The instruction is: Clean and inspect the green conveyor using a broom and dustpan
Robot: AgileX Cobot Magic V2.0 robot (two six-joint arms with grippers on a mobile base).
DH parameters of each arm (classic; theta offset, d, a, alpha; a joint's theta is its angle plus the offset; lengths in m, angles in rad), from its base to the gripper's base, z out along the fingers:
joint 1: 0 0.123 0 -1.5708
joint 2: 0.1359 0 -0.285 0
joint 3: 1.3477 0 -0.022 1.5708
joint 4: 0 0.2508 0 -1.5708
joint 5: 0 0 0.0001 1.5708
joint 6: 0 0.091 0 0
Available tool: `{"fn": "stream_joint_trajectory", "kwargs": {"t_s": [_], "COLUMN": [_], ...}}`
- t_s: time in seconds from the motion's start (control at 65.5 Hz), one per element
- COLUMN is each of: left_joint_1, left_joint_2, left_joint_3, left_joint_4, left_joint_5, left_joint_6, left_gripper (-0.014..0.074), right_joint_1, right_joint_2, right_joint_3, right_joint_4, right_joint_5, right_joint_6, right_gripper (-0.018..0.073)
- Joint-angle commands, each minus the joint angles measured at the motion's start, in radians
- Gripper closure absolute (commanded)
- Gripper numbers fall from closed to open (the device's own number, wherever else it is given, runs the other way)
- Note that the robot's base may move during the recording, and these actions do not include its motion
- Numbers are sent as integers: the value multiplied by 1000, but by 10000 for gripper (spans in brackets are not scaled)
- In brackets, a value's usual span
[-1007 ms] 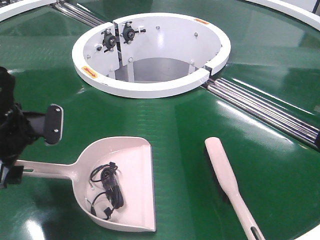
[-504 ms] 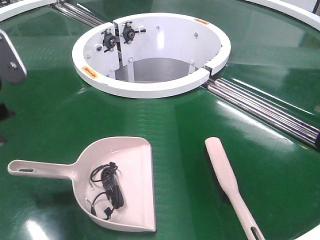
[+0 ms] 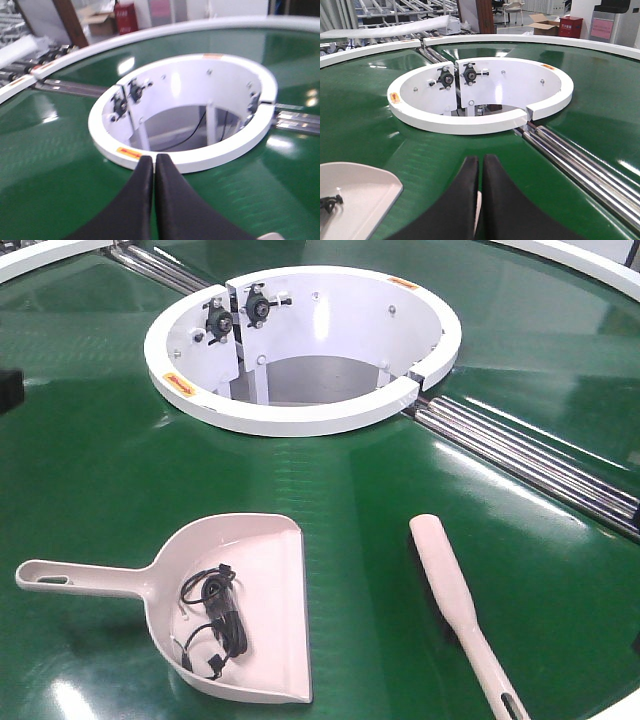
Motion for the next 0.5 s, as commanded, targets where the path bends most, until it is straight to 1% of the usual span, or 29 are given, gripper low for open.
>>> {"fn": "stream_joint_trajectory", "kwargs": {"t_s": [0.0,0.061,0.244,0.351,0.488], "left_joint_1": [-7,-7,-7,-7,-7], "left_joint_2": [-102,-172,-328,-382,-402], "left_joint_3": [96,190,428,501,521], "left_joint_4": [-73,-97,-94,-94,-94], "left_joint_5": [-155,-185,-259,-281,-269], "left_joint_6": [21,21,21,21,21], "left_gripper": [620,620,620,620,620], "right_joint_1": [-4,-4,-4,-4,-4], "right_joint_2": [-4,-4,-4,-4,-4], "right_joint_3": [27,59,93,93,94], "right_joint_4": [-1,-1,0,0,0], "right_joint_5": [-102,-98,-102,-99,-96], "right_joint_6": [-8,-8,-8,-8,-8], "right_gripper": [565,565,565,565,565]}}
